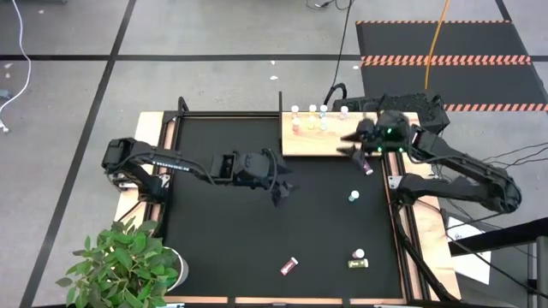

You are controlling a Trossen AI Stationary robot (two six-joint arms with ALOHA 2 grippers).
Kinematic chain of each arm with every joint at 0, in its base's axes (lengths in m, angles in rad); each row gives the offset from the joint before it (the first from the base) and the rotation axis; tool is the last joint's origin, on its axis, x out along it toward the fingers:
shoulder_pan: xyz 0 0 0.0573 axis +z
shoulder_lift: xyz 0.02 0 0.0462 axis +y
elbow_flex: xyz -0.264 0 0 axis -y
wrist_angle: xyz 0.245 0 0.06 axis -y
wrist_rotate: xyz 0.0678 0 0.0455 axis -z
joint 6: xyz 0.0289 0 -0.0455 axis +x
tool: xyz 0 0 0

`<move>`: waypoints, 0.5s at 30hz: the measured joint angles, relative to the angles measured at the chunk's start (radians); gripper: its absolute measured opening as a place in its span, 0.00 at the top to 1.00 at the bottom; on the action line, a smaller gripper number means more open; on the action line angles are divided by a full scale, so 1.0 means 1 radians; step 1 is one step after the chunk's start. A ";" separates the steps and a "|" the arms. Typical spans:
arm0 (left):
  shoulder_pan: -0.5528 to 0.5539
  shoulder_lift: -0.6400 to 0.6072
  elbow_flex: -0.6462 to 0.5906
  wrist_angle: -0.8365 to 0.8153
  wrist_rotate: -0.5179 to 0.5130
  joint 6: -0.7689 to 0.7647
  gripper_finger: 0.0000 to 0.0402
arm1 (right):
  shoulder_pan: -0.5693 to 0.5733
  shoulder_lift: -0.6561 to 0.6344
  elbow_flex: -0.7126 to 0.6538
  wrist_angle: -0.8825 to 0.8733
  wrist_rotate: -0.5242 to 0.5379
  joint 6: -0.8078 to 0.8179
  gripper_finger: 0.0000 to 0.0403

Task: Pick and place medicine bottles onto shelf by color
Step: Put the top purple pill bottle aligned with the other purple pill bottle on the shelf

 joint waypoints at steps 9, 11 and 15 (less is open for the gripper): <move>-0.060 0.000 0.000 0.003 -0.102 -0.029 0.25 | 0.231 0.051 0.000 -0.417 0.188 0.168 0.45; -0.060 0.000 0.000 0.003 -0.102 -0.041 0.25 | 0.244 0.081 0.000 -0.495 0.234 0.217 0.45; -0.060 0.000 0.000 0.003 -0.103 -0.042 0.25 | 0.241 0.144 -0.035 -0.552 0.322 0.267 0.45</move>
